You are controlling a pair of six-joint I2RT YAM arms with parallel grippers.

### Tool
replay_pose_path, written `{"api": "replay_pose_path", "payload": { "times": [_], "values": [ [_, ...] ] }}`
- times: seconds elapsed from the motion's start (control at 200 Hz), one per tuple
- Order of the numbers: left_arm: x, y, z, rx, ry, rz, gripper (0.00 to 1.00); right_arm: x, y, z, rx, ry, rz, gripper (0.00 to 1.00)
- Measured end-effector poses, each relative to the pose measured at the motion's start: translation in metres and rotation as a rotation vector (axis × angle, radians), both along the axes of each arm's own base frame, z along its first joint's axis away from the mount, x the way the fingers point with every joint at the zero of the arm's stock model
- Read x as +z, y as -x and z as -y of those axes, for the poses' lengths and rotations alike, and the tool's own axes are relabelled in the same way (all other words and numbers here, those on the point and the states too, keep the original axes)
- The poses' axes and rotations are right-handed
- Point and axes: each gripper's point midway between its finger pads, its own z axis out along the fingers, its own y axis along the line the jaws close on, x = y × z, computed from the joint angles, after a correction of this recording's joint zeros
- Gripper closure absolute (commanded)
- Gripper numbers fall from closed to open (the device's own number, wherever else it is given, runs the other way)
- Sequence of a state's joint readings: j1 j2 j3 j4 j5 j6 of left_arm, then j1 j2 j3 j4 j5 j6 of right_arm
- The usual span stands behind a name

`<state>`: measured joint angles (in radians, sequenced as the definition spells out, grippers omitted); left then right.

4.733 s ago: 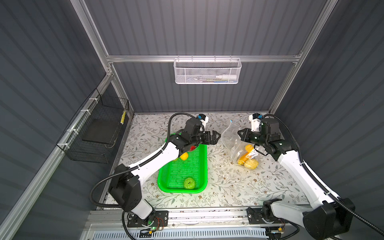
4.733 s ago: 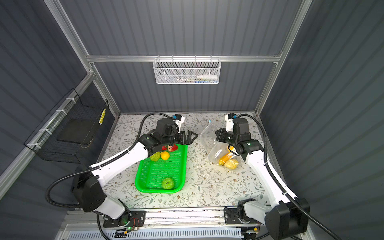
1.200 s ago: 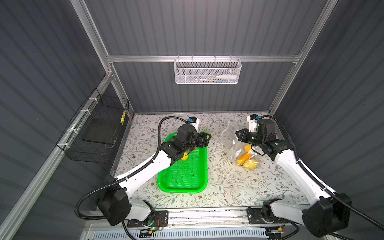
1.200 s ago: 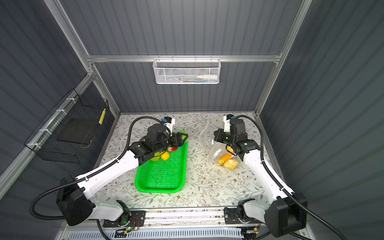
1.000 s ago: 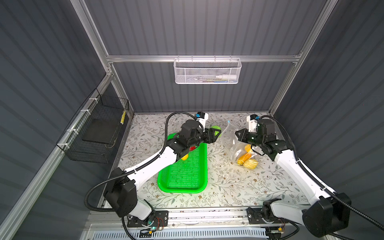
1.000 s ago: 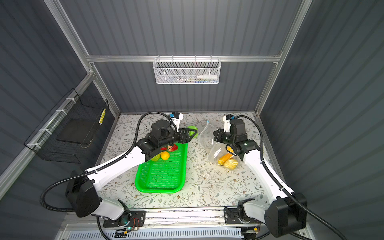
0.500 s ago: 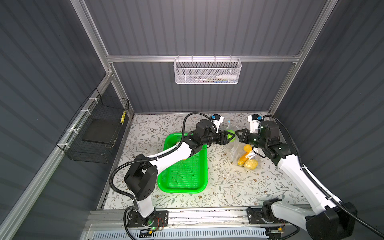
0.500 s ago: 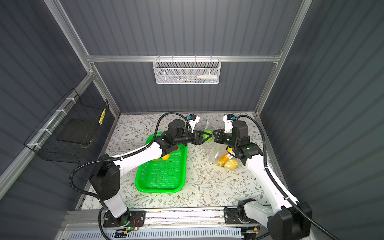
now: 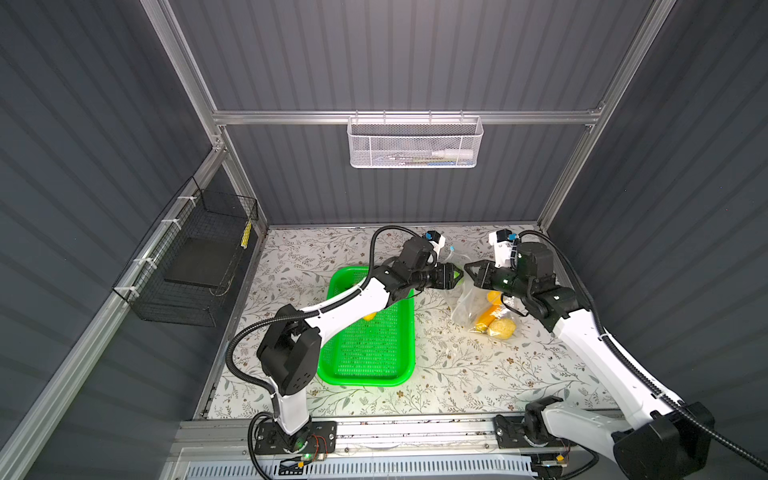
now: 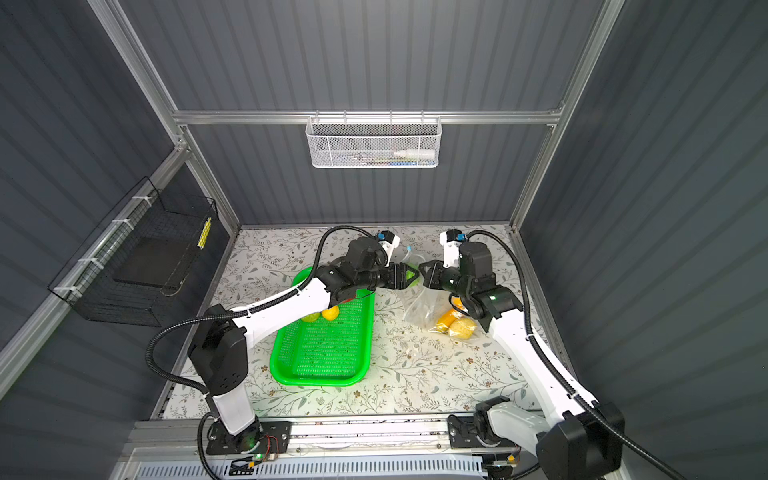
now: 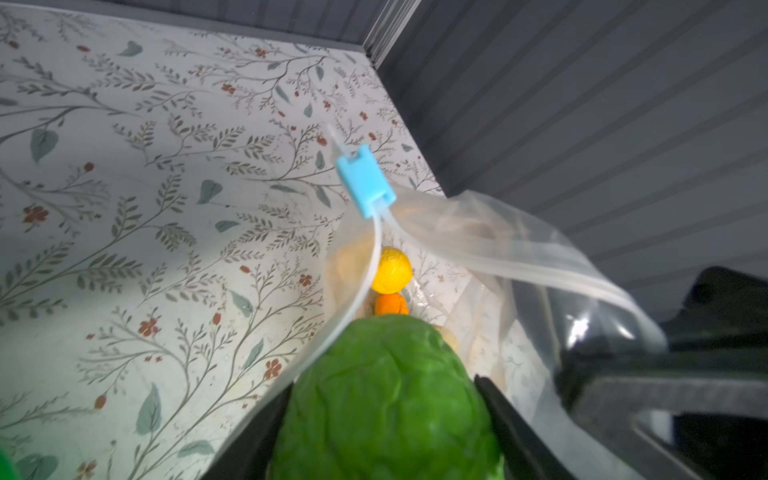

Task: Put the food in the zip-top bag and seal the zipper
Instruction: 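Release the green bumpy fruit into the bag held by the right gripper, then move the left gripper back into the green basket toward the yellow fruit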

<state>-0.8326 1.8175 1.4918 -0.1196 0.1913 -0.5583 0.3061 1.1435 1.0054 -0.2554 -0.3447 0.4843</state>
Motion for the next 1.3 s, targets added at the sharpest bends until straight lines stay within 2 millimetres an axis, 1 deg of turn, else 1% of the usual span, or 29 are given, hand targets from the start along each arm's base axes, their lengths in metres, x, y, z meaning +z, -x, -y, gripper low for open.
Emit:
{"api": "replay_pose_path", "payload": {
  "times": [0.11, 0.195, 0.325, 0.525, 0.695, 0.785, 0.845, 0.92, 1.116, 1.221, 1.301],
  "values": [
    [-0.013, -0.002, -0.005, 0.021, -0.057, -0.017, 0.34, -0.006, -0.001, -0.005, 0.008, 0.022, -0.007, 0.91],
    [-0.024, 0.000, -0.008, 0.026, -0.097, -0.034, 0.31, -0.013, -0.001, -0.009, 0.015, 0.039, -0.018, 0.91],
    [-0.039, 0.001, -0.014, 0.038, -0.149, -0.061, 0.24, -0.022, -0.002, -0.015, 0.024, 0.054, -0.037, 0.91],
    [-0.043, 0.001, -0.017, 0.045, -0.168, -0.066, 0.15, -0.024, -0.003, -0.015, 0.020, 0.064, -0.040, 0.90],
    [-0.041, 0.001, -0.017, 0.045, -0.163, -0.062, 0.11, -0.024, -0.004, -0.015, 0.014, 0.067, -0.039, 0.90],
    [-0.031, 0.000, -0.018, 0.044, -0.130, -0.048, 0.07, -0.024, -0.005, -0.013, 0.003, 0.073, -0.038, 0.90],
    [-0.021, 0.000, -0.020, 0.040, -0.091, -0.042, 0.01, -0.024, -0.006, -0.011, -0.005, 0.078, -0.037, 0.90],
    [-0.004, 0.002, -0.025, 0.034, -0.023, -0.032, 0.00, -0.024, -0.007, -0.009, -0.019, 0.085, -0.034, 0.90],
    [0.036, 0.000, -0.047, 0.036, 0.088, 0.024, 0.00, -0.023, -0.010, -0.005, -0.043, 0.098, -0.029, 0.90],
    [0.050, 0.000, -0.058, 0.044, 0.098, 0.058, 0.00, -0.022, -0.010, -0.005, -0.046, 0.100, -0.030, 0.90],
    [0.056, -0.003, -0.069, 0.064, 0.088, 0.081, 0.00, -0.020, -0.010, -0.005, -0.047, 0.099, -0.028, 0.90]
  ]
}}
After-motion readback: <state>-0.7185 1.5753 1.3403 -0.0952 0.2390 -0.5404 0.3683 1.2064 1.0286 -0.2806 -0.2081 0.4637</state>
